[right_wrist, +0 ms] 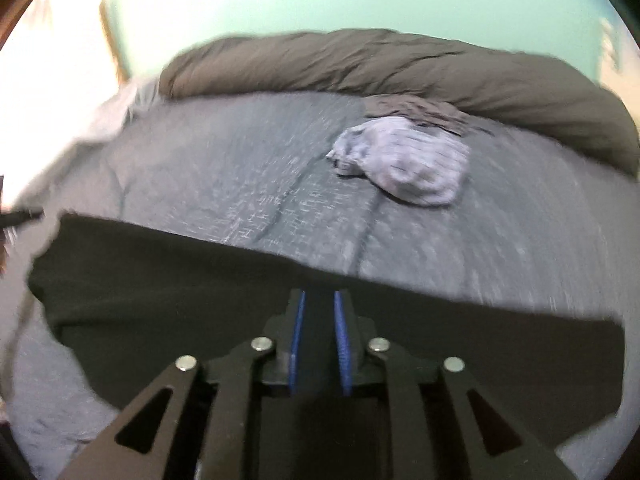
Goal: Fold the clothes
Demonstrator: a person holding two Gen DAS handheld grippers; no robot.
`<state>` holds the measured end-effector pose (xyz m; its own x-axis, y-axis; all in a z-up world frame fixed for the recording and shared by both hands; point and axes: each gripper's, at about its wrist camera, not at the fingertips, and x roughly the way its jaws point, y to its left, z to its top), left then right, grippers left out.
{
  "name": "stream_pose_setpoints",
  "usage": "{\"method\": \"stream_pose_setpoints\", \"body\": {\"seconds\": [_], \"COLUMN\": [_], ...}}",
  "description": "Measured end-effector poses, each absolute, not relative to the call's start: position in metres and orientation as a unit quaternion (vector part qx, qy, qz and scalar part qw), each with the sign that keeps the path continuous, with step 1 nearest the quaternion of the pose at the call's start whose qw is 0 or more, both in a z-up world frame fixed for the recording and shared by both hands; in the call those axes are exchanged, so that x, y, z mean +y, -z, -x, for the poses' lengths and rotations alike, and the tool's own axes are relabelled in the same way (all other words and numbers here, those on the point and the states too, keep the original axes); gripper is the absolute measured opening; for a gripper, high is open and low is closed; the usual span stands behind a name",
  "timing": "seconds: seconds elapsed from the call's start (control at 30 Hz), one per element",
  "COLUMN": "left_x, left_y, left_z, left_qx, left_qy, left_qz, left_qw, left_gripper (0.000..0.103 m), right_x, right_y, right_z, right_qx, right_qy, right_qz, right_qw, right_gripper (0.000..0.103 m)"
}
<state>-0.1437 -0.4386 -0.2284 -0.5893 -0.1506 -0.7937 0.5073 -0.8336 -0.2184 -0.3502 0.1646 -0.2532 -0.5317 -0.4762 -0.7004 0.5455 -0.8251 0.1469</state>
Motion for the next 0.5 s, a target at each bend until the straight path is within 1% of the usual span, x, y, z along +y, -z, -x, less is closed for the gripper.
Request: {"method": "stream_pose_setpoints", "body": {"seconds": [0.03,0.13,0.23,0.4,0.47,0.5], "left_x": [-0.434,-0.419,-0.392,-0.352,-0.336,-0.328], "left_y": [0.228,0.226,0.235,0.256,0.26,0.262], "left_z": [0.136,0.114,0.1,0.083,0.079,0.077], "left_qx": [0.219,0.226,0.235,0.28,0.283,0.284], "left_qy": [0.865,0.867,0.87,0.867,0.869,0.87], "left_qz": [-0.41,-0.406,-0.401,-0.383,-0.379,-0.376], "left_qw": [0.188,0.182,0.167,0.152,0.145,0.141], "left_gripper": [0.037,0.037,0.038,0.038,0.038,0.038], "right_x": [0.179,0.215,0.24,0.24,0.235,0.233], "right_y": [0.254,0.265,0.279,0.292,0.295,0.297], "right_z": [0.341,0.32,0.297,0.257,0.241,0.233], "right_qx": [0.027,-0.024,-0.077,-0.137,-0.156,-0.165], "right_qy": [0.88,0.884,0.881,0.863,0.856,0.852], "right_qz": [-0.383,-0.395,-0.408,-0.42,-0.422,-0.423], "right_qw": [0.28,0.25,0.228,0.245,0.256,0.261], "right_gripper": [0.031,0.031,0.031,0.032,0.037,0.041]}}
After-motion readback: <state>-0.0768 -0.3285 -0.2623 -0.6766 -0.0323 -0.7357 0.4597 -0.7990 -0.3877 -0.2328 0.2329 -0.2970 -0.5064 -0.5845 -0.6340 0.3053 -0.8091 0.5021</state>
